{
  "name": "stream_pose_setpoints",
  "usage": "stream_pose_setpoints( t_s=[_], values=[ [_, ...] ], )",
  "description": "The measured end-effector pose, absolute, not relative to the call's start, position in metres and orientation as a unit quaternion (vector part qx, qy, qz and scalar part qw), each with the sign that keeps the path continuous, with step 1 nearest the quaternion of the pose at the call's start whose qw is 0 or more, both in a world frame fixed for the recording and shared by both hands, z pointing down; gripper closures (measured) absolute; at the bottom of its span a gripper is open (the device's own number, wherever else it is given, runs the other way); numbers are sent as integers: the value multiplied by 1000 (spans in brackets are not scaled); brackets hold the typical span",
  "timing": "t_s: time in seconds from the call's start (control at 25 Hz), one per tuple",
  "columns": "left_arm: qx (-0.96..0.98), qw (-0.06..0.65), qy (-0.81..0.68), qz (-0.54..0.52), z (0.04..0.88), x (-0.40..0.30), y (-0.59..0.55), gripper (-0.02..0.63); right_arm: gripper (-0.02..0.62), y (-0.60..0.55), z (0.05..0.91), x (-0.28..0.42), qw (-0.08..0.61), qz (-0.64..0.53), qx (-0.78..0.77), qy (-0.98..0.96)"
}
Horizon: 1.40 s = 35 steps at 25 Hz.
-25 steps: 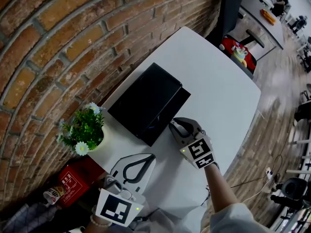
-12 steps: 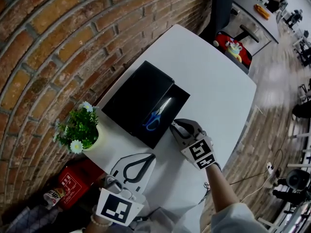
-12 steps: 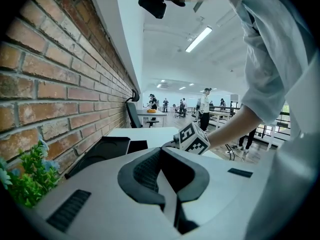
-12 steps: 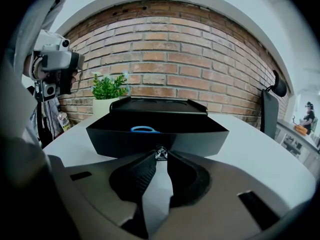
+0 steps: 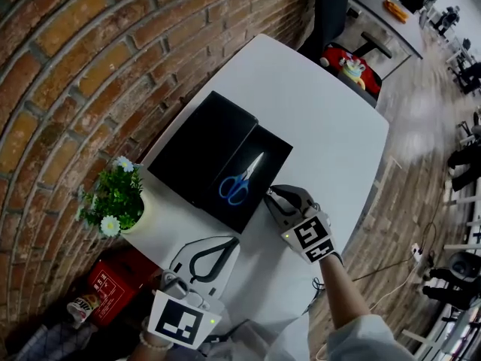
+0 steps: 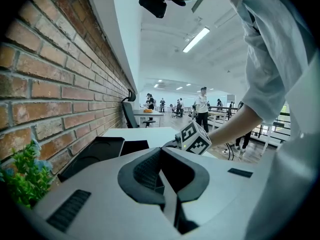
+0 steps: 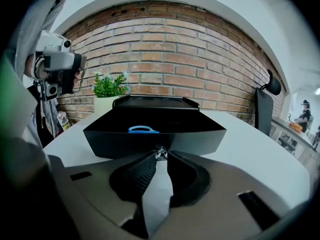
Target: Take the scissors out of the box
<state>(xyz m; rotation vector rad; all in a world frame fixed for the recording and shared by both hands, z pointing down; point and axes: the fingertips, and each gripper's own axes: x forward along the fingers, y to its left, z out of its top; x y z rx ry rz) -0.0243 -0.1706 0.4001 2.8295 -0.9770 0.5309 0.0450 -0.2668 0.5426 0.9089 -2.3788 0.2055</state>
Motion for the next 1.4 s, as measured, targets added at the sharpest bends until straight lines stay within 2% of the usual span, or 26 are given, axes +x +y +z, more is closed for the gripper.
stream_pose_setpoints(
  t_s=[0.8, 1.4],
  values=[
    [929, 51, -318, 183, 407, -8, -171, 589, 503, -255, 543, 59, 282, 84, 357, -887],
    [910, 61, -342, 228, 427, -5, -208, 589, 503, -256, 546, 60, 278, 104, 357, -885]
  ],
)
